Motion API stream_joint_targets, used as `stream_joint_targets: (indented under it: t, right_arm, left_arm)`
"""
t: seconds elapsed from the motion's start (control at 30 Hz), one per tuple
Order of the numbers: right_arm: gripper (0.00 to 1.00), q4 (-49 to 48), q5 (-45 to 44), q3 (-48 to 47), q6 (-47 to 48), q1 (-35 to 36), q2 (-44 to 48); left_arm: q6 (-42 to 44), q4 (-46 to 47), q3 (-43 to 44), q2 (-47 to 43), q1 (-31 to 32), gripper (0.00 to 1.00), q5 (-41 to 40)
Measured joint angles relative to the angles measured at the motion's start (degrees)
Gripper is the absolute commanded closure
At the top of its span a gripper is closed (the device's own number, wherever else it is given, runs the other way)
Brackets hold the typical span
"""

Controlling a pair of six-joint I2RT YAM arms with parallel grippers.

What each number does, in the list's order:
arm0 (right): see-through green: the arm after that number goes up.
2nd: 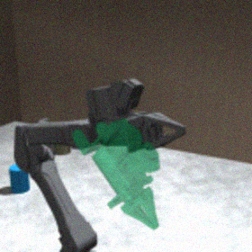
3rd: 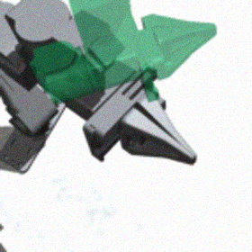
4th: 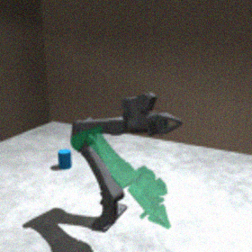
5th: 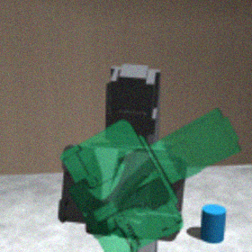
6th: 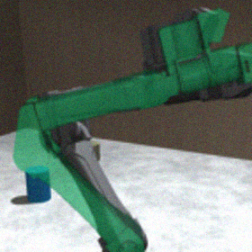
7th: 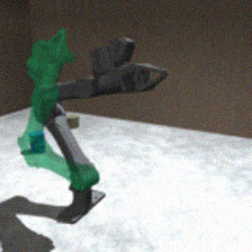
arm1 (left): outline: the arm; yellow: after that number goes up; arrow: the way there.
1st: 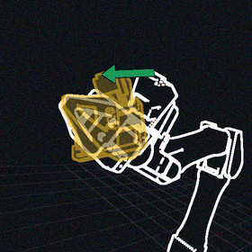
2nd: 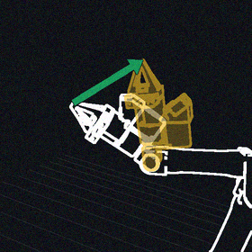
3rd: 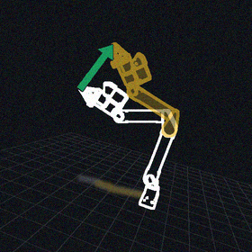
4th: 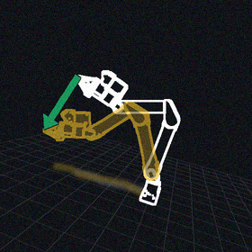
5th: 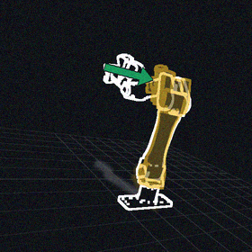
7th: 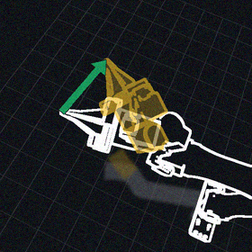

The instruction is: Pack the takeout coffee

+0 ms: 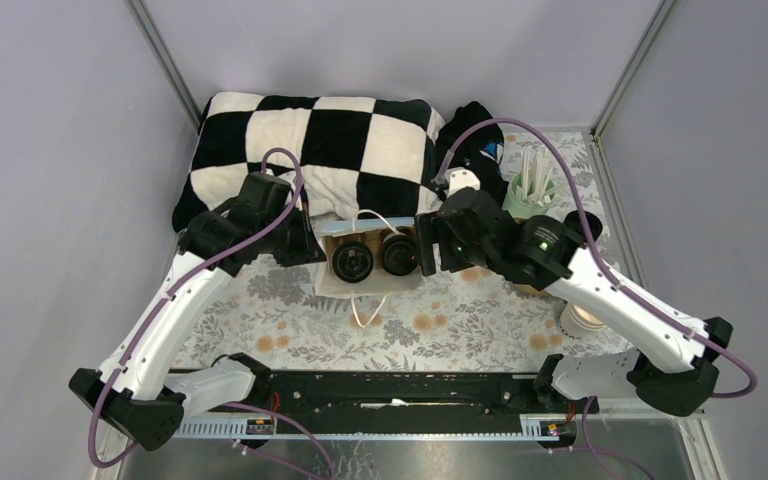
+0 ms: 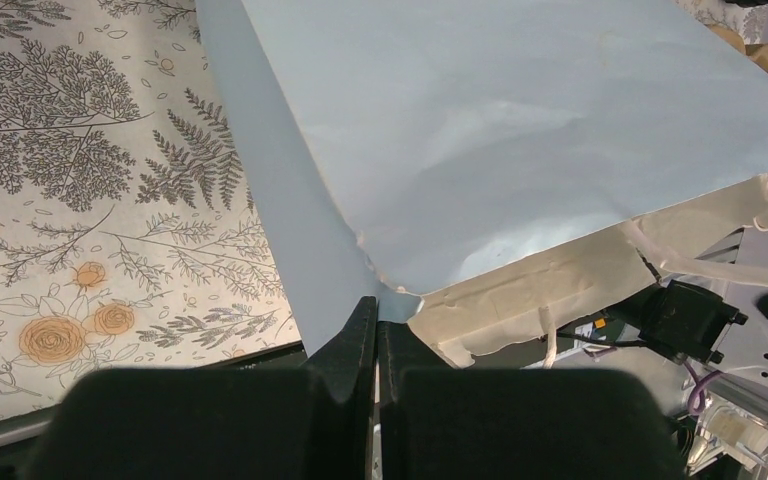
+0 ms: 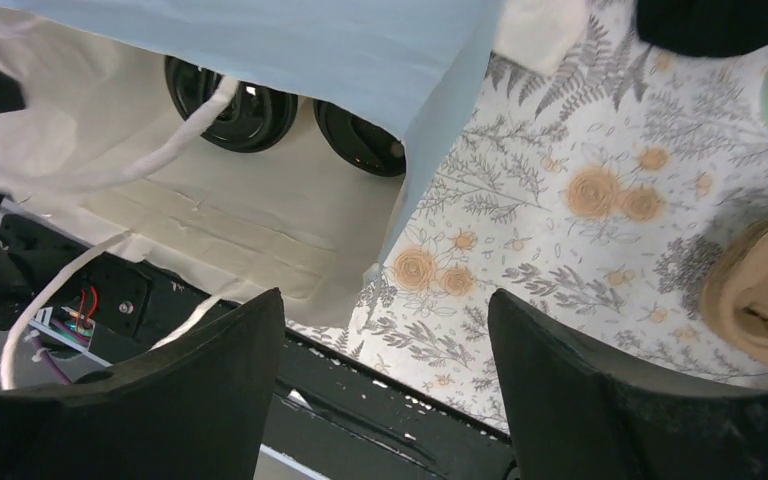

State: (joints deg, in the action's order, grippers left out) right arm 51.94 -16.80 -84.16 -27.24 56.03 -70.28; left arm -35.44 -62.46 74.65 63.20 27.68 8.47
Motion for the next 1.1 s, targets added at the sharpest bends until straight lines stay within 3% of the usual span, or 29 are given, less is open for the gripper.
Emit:
stream_joint_targets:
  t: [0.33,0.63,0.83,1.1]
  right_arm:
    - [0.62,-1.3,1.5,0.5,-5.2,-1.2,-7.7]
    - [0.89,1.2,1.3,-2.3,-6.4,-1.2,-11.9]
    - [1.0,4.0,1.4,-6.5,-8.0,-1.2,-12.8]
    - [1.0,8.0,1.4,-10.6,-9.9,-1.2,-15.0]
  left_arm:
    - [0.0,-0.2,0.0,0.0,0.0,1.0,0.2]
    - [-0.3,-0.6,0.0,0.0,0.0,1.0,0.2]
    - [-0.7,-1.6,0.2,0.1,0.0,1.0,0.2]
    - [-1.0,-2.8,2.2,1.4,-0.1,1.0,0.2]
